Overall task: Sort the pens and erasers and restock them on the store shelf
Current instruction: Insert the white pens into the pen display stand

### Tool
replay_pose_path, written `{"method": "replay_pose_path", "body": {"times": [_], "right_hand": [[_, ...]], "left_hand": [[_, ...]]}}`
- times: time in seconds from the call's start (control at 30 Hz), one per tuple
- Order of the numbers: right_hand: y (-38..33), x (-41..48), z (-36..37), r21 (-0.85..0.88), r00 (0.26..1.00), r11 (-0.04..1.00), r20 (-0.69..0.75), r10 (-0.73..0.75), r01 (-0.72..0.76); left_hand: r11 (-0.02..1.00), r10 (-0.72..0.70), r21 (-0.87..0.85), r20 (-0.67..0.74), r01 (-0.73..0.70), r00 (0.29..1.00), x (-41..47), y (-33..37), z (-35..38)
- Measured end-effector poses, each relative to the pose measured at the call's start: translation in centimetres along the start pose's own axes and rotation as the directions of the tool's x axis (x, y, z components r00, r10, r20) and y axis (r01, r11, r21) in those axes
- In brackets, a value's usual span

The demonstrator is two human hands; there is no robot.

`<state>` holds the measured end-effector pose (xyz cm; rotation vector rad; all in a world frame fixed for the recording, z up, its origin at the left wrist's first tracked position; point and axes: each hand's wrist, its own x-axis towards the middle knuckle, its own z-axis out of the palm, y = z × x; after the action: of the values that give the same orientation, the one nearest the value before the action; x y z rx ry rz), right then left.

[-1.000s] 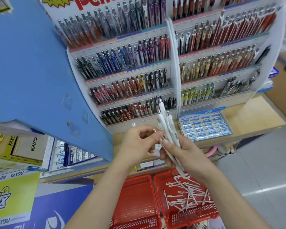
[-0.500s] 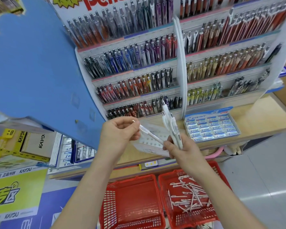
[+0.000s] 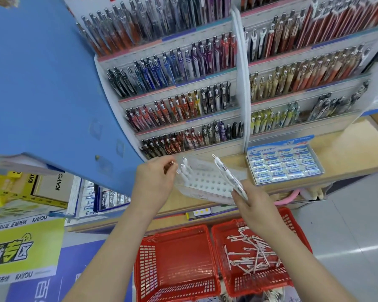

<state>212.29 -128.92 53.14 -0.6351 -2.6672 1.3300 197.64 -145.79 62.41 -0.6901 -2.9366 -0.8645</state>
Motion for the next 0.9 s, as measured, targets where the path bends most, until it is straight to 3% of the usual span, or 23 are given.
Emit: {"method": "replay_pose_path", "body": {"times": [0.4, 0.53, 0.8, 0.9], "right_hand": [[1.0, 0.4, -0.3, -0.075, 0.998, 0.995, -0.011, -0.065, 0.064], [1.0, 0.6, -0.5, -0.015, 0.998, 0.998, 0.010, -0.069, 0.069], [1.2, 0.9, -0.7, 0.054, 0.999, 0.998, 0.047, 0.024, -0.026], [0.5, 0.9, -1.2, 0.178, 0.996, 0.981, 0.049, 0.074, -0.081]], "left_hand": [[0.999, -0.048, 0.002, 0.086, 0.048, 0.995, -0.8, -0.8, 1.3], [0.998, -0.027, 0.065, 0.124, 0.019, 0.992, -0.3, -1.2, 2.2], [0.984, -0.118, 0.150, 0.166, 0.093, 0.979, 0.7, -0.9, 3.4], [0.983, -0.138, 0.143, 0.169, 0.114, 0.976, 0.6, -1.0, 3.2]]}}
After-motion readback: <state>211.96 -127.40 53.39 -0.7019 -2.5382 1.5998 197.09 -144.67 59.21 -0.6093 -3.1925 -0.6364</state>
